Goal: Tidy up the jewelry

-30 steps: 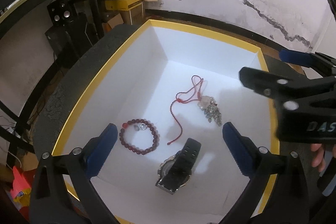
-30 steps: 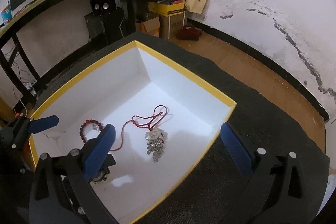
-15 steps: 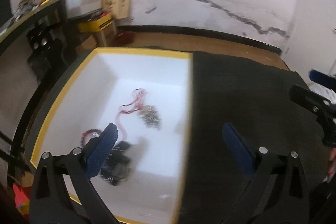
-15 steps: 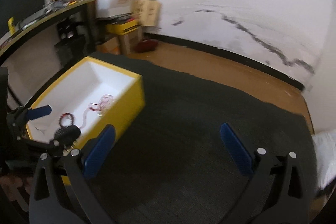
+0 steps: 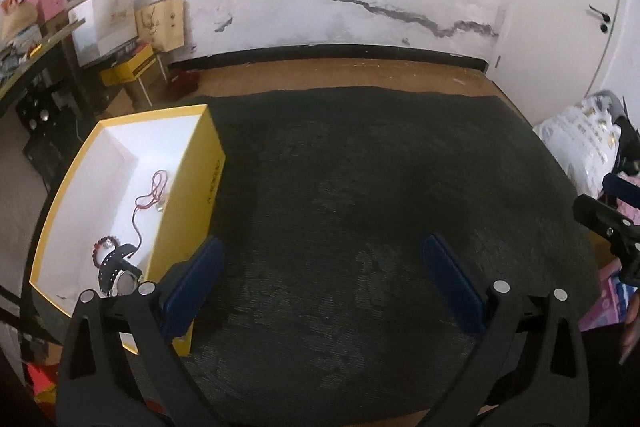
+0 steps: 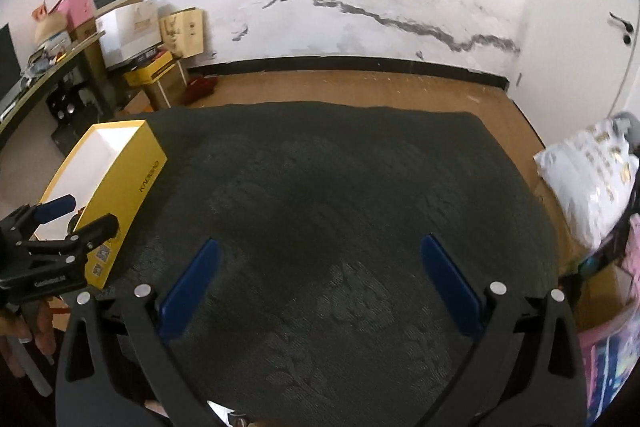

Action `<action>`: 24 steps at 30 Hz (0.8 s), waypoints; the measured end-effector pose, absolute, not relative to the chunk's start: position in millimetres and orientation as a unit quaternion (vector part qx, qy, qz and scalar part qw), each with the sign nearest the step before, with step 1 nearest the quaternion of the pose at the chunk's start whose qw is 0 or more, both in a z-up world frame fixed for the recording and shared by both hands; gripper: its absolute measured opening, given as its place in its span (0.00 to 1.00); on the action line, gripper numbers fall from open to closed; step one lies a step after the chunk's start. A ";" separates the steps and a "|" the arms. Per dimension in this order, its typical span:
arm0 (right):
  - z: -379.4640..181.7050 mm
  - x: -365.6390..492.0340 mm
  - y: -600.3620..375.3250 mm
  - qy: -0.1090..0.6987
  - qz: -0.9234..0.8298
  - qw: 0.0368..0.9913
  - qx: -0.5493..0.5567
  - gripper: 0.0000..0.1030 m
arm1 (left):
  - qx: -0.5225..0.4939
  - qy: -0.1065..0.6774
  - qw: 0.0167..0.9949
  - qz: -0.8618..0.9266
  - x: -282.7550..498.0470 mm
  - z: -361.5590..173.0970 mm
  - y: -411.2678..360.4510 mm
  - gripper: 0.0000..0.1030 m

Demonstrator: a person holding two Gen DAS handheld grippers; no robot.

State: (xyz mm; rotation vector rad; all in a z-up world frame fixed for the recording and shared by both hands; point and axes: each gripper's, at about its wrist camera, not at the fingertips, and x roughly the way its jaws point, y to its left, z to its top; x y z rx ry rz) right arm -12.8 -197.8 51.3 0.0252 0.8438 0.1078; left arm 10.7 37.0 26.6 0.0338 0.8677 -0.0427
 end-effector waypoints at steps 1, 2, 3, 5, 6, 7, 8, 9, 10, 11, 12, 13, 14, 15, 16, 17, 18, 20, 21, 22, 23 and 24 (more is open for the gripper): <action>48.6 -13.1 -201.9 0.410 0.048 0.911 0.016 0.94 | 0.024 0.424 0.905 -0.023 10.6 23.8 32.3 0.95; 45.5 -13.1 -206.1 0.409 0.043 0.911 0.022 0.94 | 0.029 0.428 0.903 -0.025 11.2 21.0 29.3 0.95; 43.1 -12.4 -207.0 0.408 0.041 0.912 0.025 0.94 | 0.030 0.429 0.902 -0.028 11.8 19.0 27.9 0.95; 37.6 -8.3 -207.9 0.404 0.035 0.914 0.025 0.94 | 0.028 0.417 0.908 -0.034 14.5 15.9 27.1 0.95; 36.3 -6.7 -207.9 0.402 0.031 0.915 0.024 0.94 | 0.028 0.405 0.913 -0.033 16.1 11.5 27.3 0.95; 32.5 -4.3 -206.6 0.399 0.028 0.916 0.018 0.94 | 0.028 0.398 0.917 -0.032 18.7 7.3 29.5 0.95; 28.5 -0.9 -204.1 0.398 0.026 0.917 0.007 0.94 | 0.029 0.393 0.919 -0.030 20.4 0.2 31.1 0.95; 26.1 1.1 -204.5 0.397 0.025 0.918 0.001 0.94 | 0.029 0.405 0.914 -0.025 25.5 -9.8 33.0 0.95; 23.1 2.2 -203.5 0.394 0.024 0.919 -0.001 0.94 | 0.026 0.416 0.909 -0.030 29.6 -14.2 32.5 0.95; 20.9 2.9 -201.6 0.395 0.024 0.918 -0.002 0.94 | 0.021 0.421 0.906 -0.039 32.8 -16.9 33.5 0.95; 19.6 3.4 -200.4 0.397 0.023 0.917 -0.003 0.94 | 0.021 0.420 0.907 -0.039 34.8 -18.2 35.3 0.95; 19.5 4.0 -198.4 0.400 0.023 0.916 -0.005 0.94 | 0.025 0.423 0.905 -0.035 36.6 -18.7 35.6 0.95; 20.7 3.5 -195.0 0.404 0.022 0.915 -0.006 0.94 | 0.027 0.427 0.903 -0.036 39.5 -17.8 35.7 0.95; 22.2 3.8 -193.2 0.405 0.021 0.914 -0.007 0.94 | 0.023 0.423 0.905 -0.040 40.5 -14.6 36.2 0.95; 25.1 3.6 -190.1 0.405 0.024 0.914 -0.009 0.94 | 0.019 0.419 0.907 -0.038 40.5 -11.7 34.6 0.95; 27.1 4.0 -188.9 0.406 0.026 0.913 -0.010 0.94 | 0.016 0.415 0.909 -0.037 40.2 -8.9 34.6 0.95; 29.2 4.8 -187.1 0.408 0.029 0.913 -0.012 0.94 | 0.011 0.414 0.909 -0.040 38.9 -7.2 34.3 0.95; 30.9 7.5 -184.6 0.414 0.035 0.910 -0.015 0.94 | 0.007 0.412 0.910 -0.046 35.9 -7.8 32.2 0.95; 31.2 9.0 -184.8 0.416 0.041 0.908 -0.011 0.94 | 0.011 0.412 0.910 -0.047 36.0 -8.7 30.0 0.95; 32.2 9.5 -184.5 0.414 0.045 0.909 -0.008 0.94 | 0.019 0.412 0.910 -0.047 34.2 -10.9 28.9 0.95; 32.7 8.7 -184.6 0.404 0.045 0.913 -0.009 0.94 | 0.025 0.412 0.910 -0.047 33.1 -13.0 27.0 0.95; 30.9 7.9 -184.0 0.395 0.041 0.918 -0.015 0.94 | 0.027 0.412 0.910 -0.047 33.6 -13.9 27.4 0.95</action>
